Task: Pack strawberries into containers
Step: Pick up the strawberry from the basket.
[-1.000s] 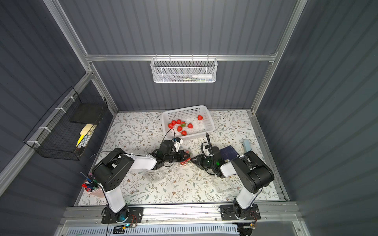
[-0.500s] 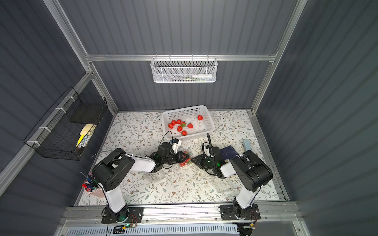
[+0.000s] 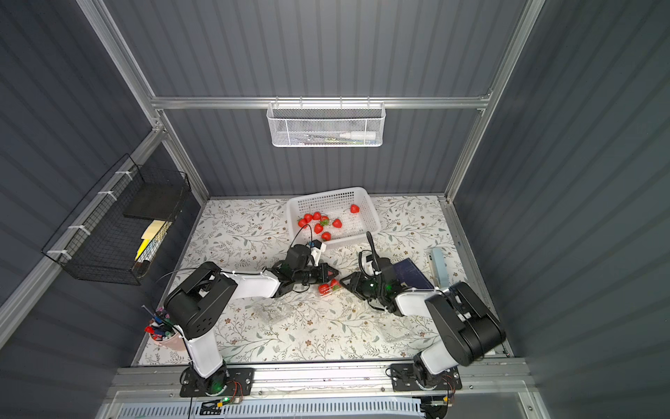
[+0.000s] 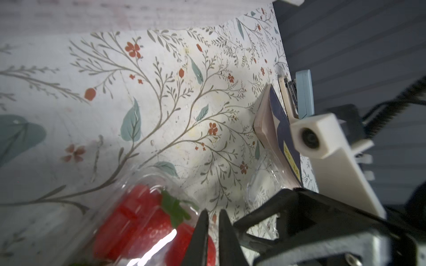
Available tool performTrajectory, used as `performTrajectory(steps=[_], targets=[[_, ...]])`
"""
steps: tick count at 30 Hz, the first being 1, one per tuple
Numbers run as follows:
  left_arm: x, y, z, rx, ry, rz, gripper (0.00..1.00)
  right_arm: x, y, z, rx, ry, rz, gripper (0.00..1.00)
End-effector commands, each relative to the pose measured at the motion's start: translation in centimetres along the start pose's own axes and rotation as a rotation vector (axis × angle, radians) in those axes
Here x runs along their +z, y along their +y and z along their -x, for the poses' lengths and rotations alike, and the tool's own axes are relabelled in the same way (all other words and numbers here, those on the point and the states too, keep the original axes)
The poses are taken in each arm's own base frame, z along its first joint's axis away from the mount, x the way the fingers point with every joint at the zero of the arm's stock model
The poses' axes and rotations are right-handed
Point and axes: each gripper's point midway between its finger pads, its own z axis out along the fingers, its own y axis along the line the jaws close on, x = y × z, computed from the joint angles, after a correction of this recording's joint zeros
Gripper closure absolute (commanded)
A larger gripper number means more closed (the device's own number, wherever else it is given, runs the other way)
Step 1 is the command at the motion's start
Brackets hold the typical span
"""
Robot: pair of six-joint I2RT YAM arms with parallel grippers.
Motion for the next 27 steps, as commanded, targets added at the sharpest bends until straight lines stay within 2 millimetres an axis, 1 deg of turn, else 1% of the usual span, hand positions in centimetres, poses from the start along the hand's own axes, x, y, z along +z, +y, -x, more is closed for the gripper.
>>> performTrajectory(steps=[1,2,3,5,6,8,9,10,11,12,13,14,15,17,18,19,20,21,23,25,27], targets=[[-2.2,-1.4,2.6,0.056,-0.055,0.055,0.84,-2.3,-1.0,0.3,-0.095,-0.014,-0.166,0.54],[-2.8,-1.7,3.5,0.064,-0.080,0.065,0.83,-3.0,-1.1,0.6,-0.115,-0.028,-0.208,0.54],[-3.4,-1.5,4.3,0.069,-0.110,0.096,0.81,-3.8,-1.2,1.5,-0.147,-0.061,-0.258,0.54],[-5.0,-1.4,5.9,0.072,-0.163,0.145,0.78,-4.7,-0.8,2.8,-0.204,-0.094,-0.317,0.59],[-6.2,-1.2,6.9,0.068,-0.200,0.179,0.77,-4.8,-0.2,3.6,-0.230,-0.106,-0.330,0.63],[-8.5,-0.2,8.4,0.045,-0.269,0.257,0.74,-4.5,1.1,5.1,-0.264,-0.117,-0.339,0.74],[-9.9,0.4,9.1,0.024,-0.307,0.294,0.68,-4.0,1.9,6.0,-0.282,-0.122,-0.337,0.78],[-11.4,1.5,9.6,-0.003,-0.339,0.341,0.62,-3.6,2.8,7.1,-0.303,-0.129,-0.340,0.79],[-12.4,2.4,9.9,-0.024,-0.359,0.370,0.55,-3.1,3.4,8.1,-0.320,-0.136,-0.354,0.79],[-13.7,3.5,10.2,-0.050,-0.382,0.395,0.45,-2.5,4.2,9.5,-0.346,-0.147,-0.367,0.78],[-14.8,4.4,10.5,-0.072,-0.407,0.413,0.36,-2.0,5.0,11.0,-0.372,-0.163,-0.383,0.74],[-15.8,5.1,10.7,-0.084,-0.428,0.430,0.30,-1.5,5.7,12.3,-0.394,-0.176,-0.397,0.69],[-16.8,6.0,11.1,-0.099,-0.455,0.458,0.25,-0.7,6.7,14.0,-0.425,-0.191,-0.404,0.64],[-18.6,7.3,12.2,-0.119,-0.514,0.494,0.18,0.8,7.7,16.6,-0.470,-0.194,-0.444,0.59],[-19.1,7.7,12.9,-0.123,-0.537,0.493,0.14,1.9,8.1,17.7,-0.499,-0.184,-0.458,0.58],[-19.3,7.9,13.6,-0.120,-0.552,0.482,0.13,2.8,8.2,18.7,-0.514,-0.176,-0.477,0.57],[-19.1,8.1,14.2,-0.111,-0.555,0.472,0.13,3.9,7.9,19.6,-0.526,-0.157,-0.503,0.56],[-18.6,8.2,14.9,-0.100,-0.552,0.461,0.13,5.0,8.3,20.8,-0.543,-0.153,-0.513,0.56],[-17.0,8.2,15.8,-0.075,-0.527,0.430,0.13,6.8,7.5,22.0,-0.561,-0.113,-0.569,0.52],[-15.0,8.6,15.9,-0.062,-0.484,0.392,0.15,8.2,7.3,23.4,-0.622,-0.093,-0.598,0.47],[-13.2,9.4,15.5,-0.062,-0.446,0.377,0.16,9.7,6.4,24.4,-0.668,-0.066,-0.639,0.41]])
